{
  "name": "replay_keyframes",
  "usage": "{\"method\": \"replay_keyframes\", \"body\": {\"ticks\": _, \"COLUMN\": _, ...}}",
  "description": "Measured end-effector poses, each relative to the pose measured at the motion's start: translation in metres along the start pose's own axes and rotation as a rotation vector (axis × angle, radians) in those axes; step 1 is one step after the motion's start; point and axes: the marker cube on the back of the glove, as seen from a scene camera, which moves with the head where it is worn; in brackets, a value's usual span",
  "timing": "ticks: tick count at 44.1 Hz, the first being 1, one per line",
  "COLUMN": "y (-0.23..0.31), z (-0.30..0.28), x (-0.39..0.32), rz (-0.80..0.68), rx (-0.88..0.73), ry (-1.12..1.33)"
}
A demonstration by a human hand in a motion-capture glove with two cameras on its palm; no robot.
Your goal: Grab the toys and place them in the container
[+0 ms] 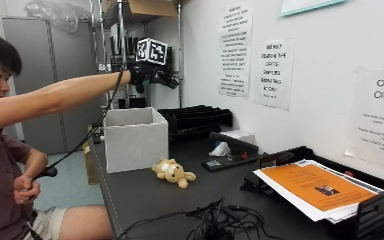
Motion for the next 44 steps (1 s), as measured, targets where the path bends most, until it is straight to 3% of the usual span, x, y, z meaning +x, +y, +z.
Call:
{"method": "replay_keyframes", "body": {"ticks": 9, "y": 0.000, "z": 0.056, "x": 0.073, "rz": 0.032, "rx": -0.010, "ry": -0.032}}
{"method": "replay_keyframes", "body": {"ticks": 20, "y": -0.054, "z": 0.232, "x": 0.064, "rz": -0.121, "rx": -0.114, "ry": -0.090}}
{"method": "replay_keyframes", "body": {"ticks": 26, "y": -0.079, "z": 0.319, "x": 0.050, "rz": -0.128, "rx": -0.183, "ry": -0.110}}
{"method": "replay_keyframes", "body": {"ticks": 44, "y": -0.088, "z": 0.350, "x": 0.047, "rz": -0.034, "rx": 0.340, "ry": -0.098}}
